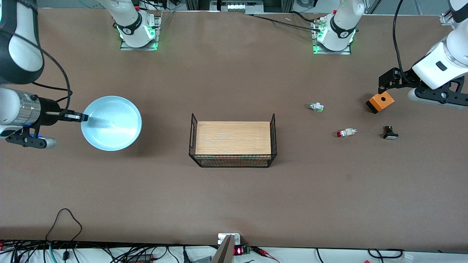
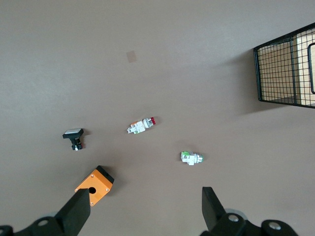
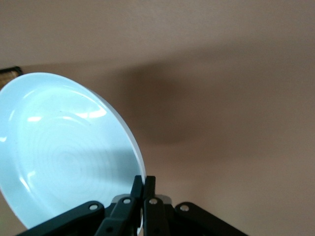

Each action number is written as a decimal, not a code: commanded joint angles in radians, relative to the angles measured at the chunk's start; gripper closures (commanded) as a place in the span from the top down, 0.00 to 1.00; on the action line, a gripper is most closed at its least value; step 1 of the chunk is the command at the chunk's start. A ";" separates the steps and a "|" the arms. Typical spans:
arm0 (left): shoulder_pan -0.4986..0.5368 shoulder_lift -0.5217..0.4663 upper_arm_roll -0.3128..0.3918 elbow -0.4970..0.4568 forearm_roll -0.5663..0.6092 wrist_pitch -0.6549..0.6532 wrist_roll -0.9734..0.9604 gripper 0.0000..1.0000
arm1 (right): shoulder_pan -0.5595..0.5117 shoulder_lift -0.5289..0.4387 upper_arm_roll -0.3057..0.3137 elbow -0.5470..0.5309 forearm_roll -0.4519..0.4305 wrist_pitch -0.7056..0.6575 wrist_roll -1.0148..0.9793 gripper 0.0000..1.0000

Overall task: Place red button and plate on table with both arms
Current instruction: 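Lower the blue plate onto the table beside the mesh box, then open the right gripper and draw it back from the plate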

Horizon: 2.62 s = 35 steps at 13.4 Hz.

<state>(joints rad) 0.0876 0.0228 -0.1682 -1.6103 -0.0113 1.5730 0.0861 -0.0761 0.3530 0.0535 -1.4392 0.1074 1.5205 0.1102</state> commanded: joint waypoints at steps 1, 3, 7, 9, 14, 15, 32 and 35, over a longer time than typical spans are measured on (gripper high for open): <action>0.003 0.016 -0.002 0.029 0.017 -0.001 0.009 1.00 | -0.060 -0.039 0.016 -0.165 -0.015 0.116 -0.139 0.00; 0.003 0.011 0.002 0.044 0.014 -0.001 0.010 1.00 | -0.088 -0.057 0.016 -0.286 -0.028 0.235 -0.191 0.00; -0.006 -0.007 0.024 0.040 0.013 -0.002 0.017 1.00 | -0.123 -0.071 0.016 -0.538 -0.035 0.545 -0.286 0.00; -0.032 -0.009 0.058 0.029 0.013 -0.002 0.018 1.00 | -0.134 -0.069 0.017 -0.642 -0.035 0.692 -0.340 0.00; -0.037 -0.007 0.059 0.010 0.016 0.018 0.007 1.00 | -0.186 -0.031 0.017 -0.776 -0.029 0.909 -0.493 0.03; -0.035 -0.007 0.059 0.013 0.016 0.018 0.007 1.00 | -0.192 -0.028 0.017 -0.774 -0.029 0.905 -0.494 0.41; -0.014 -0.006 0.061 0.018 0.016 0.004 0.004 1.00 | 0.053 -0.172 0.023 -0.115 -0.121 0.080 -0.069 1.00; -0.014 -0.007 0.058 0.020 0.017 0.004 0.009 1.00 | 0.052 -0.184 0.002 -0.028 -0.134 0.038 -0.079 1.00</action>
<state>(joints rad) 0.0742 0.0227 -0.1068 -1.5924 -0.0111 1.5796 0.0865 -0.0390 0.1610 0.0828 -1.5290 -0.0081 1.5935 0.0299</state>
